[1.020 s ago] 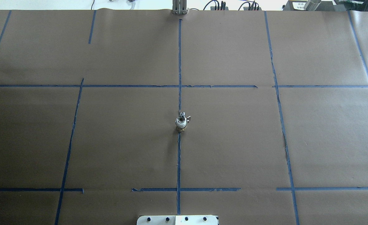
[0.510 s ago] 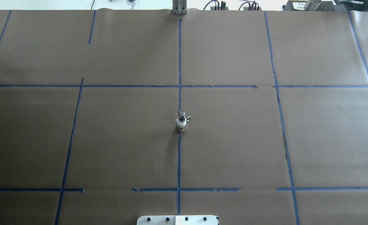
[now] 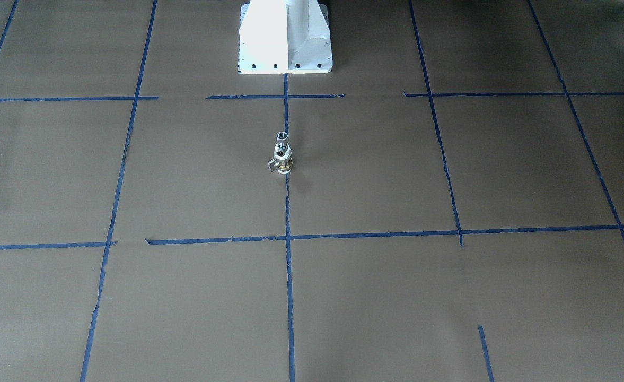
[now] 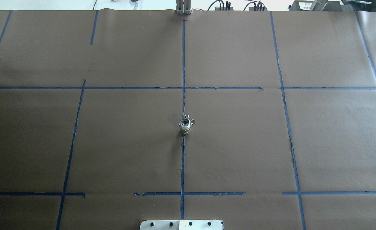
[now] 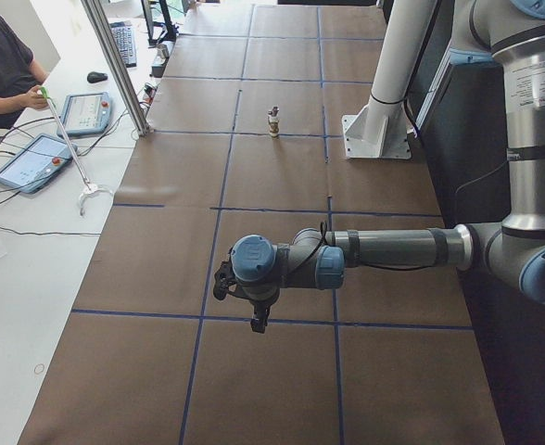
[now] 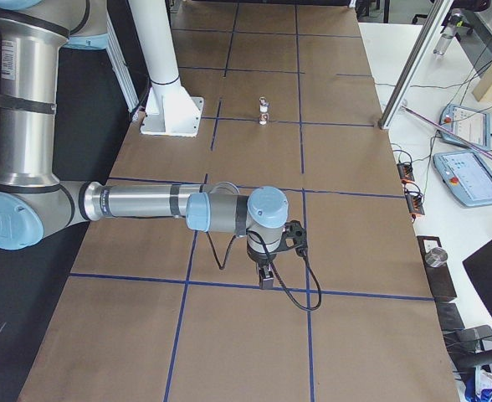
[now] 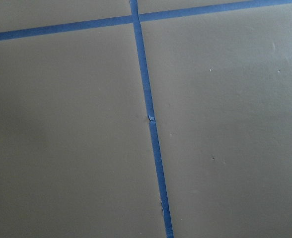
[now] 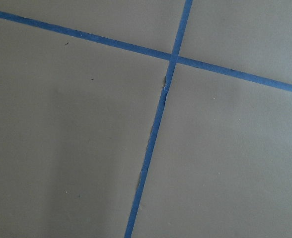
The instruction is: Assemble PPR valve and pipe with both arms
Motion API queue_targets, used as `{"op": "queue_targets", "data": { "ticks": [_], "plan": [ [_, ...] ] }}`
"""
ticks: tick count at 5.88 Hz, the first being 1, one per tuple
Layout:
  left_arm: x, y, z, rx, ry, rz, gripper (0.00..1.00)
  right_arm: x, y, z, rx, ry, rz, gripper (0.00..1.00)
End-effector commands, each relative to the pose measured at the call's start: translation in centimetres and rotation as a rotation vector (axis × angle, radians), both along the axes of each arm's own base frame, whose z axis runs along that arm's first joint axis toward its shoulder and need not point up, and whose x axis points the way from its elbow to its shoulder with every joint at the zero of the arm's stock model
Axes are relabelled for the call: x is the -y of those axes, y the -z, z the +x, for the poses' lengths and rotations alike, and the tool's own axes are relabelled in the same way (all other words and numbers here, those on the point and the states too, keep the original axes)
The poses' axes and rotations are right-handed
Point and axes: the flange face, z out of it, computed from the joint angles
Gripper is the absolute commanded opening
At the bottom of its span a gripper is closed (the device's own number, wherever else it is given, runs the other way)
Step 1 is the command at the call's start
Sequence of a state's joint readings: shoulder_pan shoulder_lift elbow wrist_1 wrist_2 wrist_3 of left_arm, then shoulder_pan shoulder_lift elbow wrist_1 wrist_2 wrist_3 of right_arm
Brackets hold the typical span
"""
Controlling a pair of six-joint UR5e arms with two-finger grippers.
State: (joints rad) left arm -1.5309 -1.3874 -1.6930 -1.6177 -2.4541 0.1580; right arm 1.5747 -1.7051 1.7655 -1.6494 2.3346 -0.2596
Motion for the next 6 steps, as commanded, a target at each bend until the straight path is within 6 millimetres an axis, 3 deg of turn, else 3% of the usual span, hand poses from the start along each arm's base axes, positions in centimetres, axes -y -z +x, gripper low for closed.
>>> {"op": "queue_targets", "data": {
  "ticks": [1,3,5,6],
  "plan": [
    [0.0,-0.2,0.1,0.006,-0.003,-0.005,1.0,0.0,-0.2,-0.2,-0.004,0.005,-0.002,1.0],
    [-0.5,-0.5,0.0,0.008,-0.004,-0.006,1.0,0.1,-0.2,-0.8,-0.003,0.017,-0.003,1.0],
    [0.3,0.7,0.0,0.01,-0.004,0.02,1.0,0.2,-0.1,-1.1,0.002,0.022,-0.001,1.0],
    [0.1,0.1,0.0,0.012,-0.005,0.006,1.0,0.1,-0.1,-1.1,0.003,0.022,-0.002,1.0]
  ]
}}
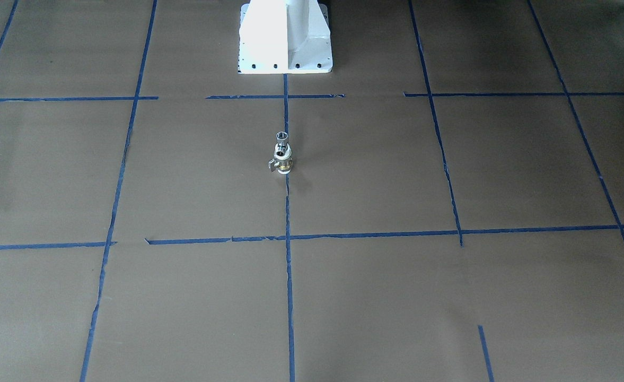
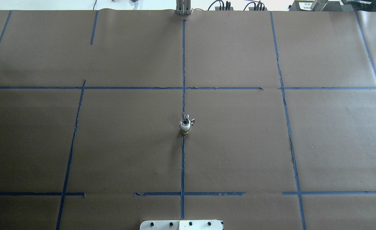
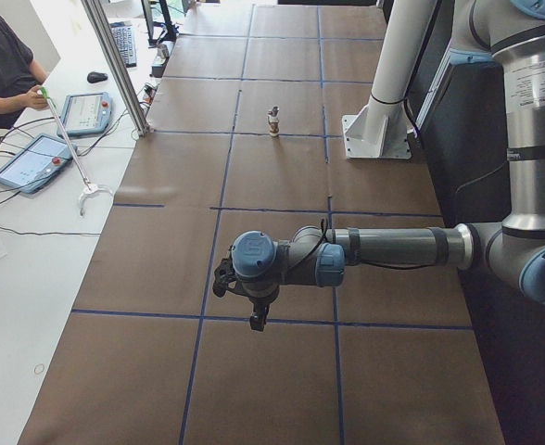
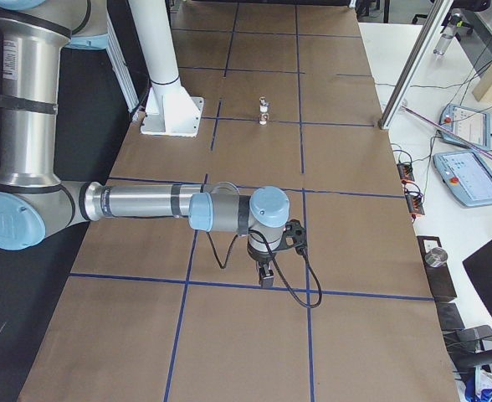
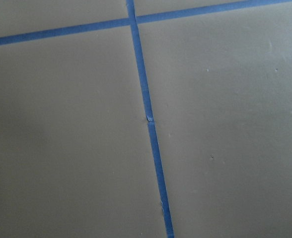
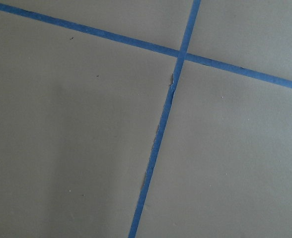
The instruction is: Assemble PPR valve and pipe with both arms
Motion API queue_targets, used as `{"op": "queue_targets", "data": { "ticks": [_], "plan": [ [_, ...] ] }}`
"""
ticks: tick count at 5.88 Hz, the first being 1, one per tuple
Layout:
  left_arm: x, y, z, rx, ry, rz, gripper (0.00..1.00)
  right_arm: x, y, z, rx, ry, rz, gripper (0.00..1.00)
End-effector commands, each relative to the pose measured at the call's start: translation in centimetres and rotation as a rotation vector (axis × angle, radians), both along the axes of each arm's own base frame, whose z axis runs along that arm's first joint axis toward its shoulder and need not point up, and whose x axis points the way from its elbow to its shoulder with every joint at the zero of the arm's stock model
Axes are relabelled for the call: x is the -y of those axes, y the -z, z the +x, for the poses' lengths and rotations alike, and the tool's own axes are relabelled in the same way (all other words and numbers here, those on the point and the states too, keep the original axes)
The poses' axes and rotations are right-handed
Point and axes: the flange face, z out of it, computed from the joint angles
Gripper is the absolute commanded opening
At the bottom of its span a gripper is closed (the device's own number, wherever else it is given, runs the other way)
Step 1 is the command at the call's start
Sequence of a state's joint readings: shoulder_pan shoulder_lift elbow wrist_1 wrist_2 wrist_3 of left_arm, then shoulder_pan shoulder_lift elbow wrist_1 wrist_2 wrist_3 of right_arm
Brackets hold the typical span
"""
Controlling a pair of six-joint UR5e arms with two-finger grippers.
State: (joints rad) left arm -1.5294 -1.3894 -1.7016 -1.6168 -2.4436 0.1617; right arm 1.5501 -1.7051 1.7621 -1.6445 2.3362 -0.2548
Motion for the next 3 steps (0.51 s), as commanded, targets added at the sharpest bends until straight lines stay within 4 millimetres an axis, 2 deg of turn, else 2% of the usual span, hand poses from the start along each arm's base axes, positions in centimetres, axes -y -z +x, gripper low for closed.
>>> {"op": "queue_targets", "data": {
  "ticks": [1,3],
  "plan": [
    [-0.11,0.12,-0.01,0.001,-0.002,0.002,1.0,0.04,-0.02,-0.04,0.0,0.001,0.0,1.0],
    [0.47,0.81,0.19,0.022,-0.011,0.025,1.0,0.06,0.15,-0.05,0.002,0.001,0.003,1.0]
  ]
}}
